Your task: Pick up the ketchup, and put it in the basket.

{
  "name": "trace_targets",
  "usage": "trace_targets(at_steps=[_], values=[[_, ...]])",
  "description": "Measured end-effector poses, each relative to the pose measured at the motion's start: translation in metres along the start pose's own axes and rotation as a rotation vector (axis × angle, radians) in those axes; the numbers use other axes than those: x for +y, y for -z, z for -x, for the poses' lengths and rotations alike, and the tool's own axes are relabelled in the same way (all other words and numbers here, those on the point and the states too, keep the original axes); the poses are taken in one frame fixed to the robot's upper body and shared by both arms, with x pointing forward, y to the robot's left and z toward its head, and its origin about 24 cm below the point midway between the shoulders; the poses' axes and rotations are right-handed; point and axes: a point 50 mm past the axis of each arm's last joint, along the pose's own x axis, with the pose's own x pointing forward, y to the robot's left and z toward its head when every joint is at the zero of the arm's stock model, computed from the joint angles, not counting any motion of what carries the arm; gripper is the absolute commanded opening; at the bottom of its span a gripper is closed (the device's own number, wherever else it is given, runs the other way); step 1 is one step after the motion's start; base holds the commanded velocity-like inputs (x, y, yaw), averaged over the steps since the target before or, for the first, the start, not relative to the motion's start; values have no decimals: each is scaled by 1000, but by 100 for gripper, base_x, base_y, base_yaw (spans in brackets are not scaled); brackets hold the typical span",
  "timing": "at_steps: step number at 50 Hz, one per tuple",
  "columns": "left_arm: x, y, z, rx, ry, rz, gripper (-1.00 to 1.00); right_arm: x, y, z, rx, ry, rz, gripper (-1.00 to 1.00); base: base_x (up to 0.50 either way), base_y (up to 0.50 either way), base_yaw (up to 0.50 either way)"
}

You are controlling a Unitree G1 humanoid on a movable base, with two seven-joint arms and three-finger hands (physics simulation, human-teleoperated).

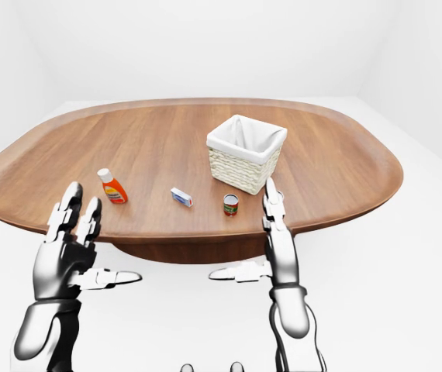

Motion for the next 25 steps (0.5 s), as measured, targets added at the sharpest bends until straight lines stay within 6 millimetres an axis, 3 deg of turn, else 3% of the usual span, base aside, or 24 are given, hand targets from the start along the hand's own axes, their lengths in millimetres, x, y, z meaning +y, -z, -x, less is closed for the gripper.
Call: trace_targets(at_steps=[25], values=[[5,-18,7,-68,-14,-14,100,-2,-15,10,-46,27,18,100,0,0,0]])
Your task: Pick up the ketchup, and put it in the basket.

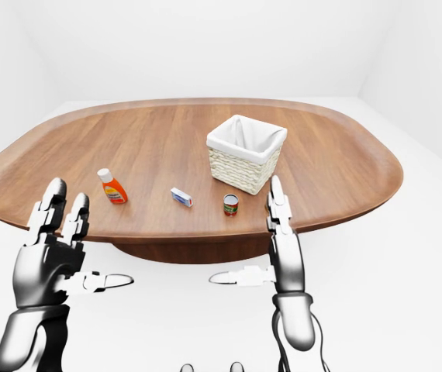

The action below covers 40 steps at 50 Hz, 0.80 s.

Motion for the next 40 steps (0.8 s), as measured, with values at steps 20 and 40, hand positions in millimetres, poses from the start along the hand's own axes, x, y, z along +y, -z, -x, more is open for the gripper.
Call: trace_targets(at_steps=[20,40], values=[[0,-4,1,-16,7,5,100,1,-1,4,3,3,36,100,4,42,0],[1,2,0,8,-3,7,100,3,1,0,3,33,62,100,0,0,0]])
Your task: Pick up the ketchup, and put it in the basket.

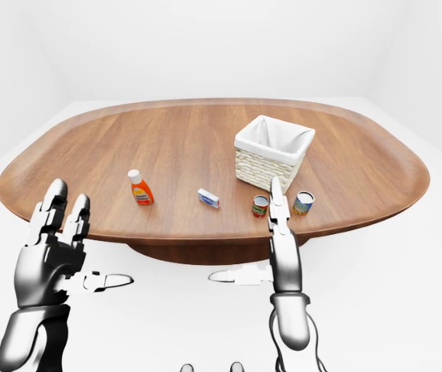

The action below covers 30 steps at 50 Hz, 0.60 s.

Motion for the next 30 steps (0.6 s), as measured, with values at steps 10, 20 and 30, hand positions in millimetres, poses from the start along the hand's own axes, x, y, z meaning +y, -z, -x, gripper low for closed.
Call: trace_targets(at_steps=[10,20,30], values=[[1,0,3,4,7,21,100,1,0,3,0,-15,9,100,28,0,0],[1,-3,5,-6,11,35,100,2,-2,4,-10,-24,11,100,50,0,0],[2,-5,5,-18,9,40,100,2,-3,5,-18,-26,15,100,50,0,0]])
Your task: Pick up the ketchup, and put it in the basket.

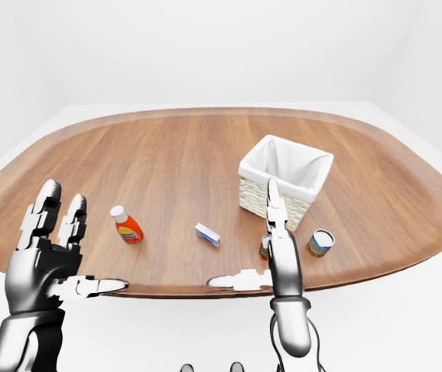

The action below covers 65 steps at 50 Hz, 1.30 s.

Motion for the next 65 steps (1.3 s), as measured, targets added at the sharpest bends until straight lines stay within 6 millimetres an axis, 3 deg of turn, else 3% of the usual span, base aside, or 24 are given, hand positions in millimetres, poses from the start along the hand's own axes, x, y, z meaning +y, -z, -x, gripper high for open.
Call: trace_targets(at_steps=[21,49,65], values=[[4,-6,-1,-28,-19,-4,100,-3,-2,1,-14,21,-5,100,50,0,0],[5,-6,-2,-30,-23,-26,100,-5,-3,0,-25,48,-8,100,0,0,0],[18,0,-11,-20,-94,-51,100,-6,-3,-1,-25,47,-7,100,0,0,0]])
